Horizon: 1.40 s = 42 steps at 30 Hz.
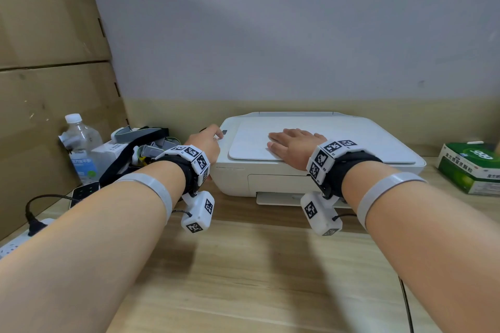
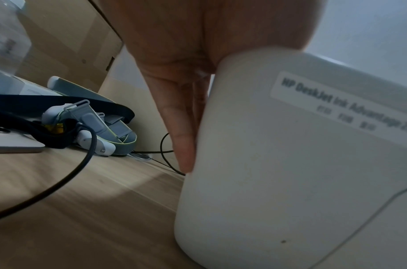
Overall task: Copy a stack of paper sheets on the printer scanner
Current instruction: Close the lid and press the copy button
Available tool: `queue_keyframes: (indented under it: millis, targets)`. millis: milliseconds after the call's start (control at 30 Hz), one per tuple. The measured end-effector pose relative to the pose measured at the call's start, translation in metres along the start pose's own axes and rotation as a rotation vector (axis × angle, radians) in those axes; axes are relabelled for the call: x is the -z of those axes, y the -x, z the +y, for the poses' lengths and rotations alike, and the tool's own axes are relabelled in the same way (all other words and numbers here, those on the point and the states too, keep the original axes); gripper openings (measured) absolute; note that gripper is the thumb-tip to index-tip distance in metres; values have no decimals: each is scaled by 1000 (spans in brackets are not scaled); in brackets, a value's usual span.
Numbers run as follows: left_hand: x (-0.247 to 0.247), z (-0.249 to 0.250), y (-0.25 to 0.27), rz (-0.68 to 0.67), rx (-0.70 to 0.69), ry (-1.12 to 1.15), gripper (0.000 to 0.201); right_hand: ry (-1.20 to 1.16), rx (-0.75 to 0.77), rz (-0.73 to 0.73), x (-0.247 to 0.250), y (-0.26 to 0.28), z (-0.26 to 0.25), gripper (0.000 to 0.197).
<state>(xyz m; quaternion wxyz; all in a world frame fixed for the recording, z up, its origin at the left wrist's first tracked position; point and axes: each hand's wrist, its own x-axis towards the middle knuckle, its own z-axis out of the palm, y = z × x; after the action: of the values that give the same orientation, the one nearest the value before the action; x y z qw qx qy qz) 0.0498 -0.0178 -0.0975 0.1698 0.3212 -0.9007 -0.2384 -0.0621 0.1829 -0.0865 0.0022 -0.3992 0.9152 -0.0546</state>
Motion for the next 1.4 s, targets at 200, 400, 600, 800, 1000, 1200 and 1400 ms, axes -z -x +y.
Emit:
queue_keyframes:
  millis: [200,400,600,800,1000,1200,1400]
  targets:
    - [-1,0,0,-30,19,32,43,10,1,5,0,1,0,56]
    - [1,2,-2,-47,62,32,48,7,-5,1,-1,-1,1,58]
    - [1,2,-5,-54,43,-79,39,1,-1,5,-1,-1,2,57]
    - [0,0,-9,-65,54,-89,41,6,10,14,-1,0,2,55]
    - [0,3,-6,-31,-4,-167,40,6,11,19,-1,0,1,55]
    - [-1,0,-8,-19,-20,-187,41,-4,23,27,-1,1,1,54]
    - [-1,1,-8,-21,-8,-166,40,-7,30,132,-3,4,2,48]
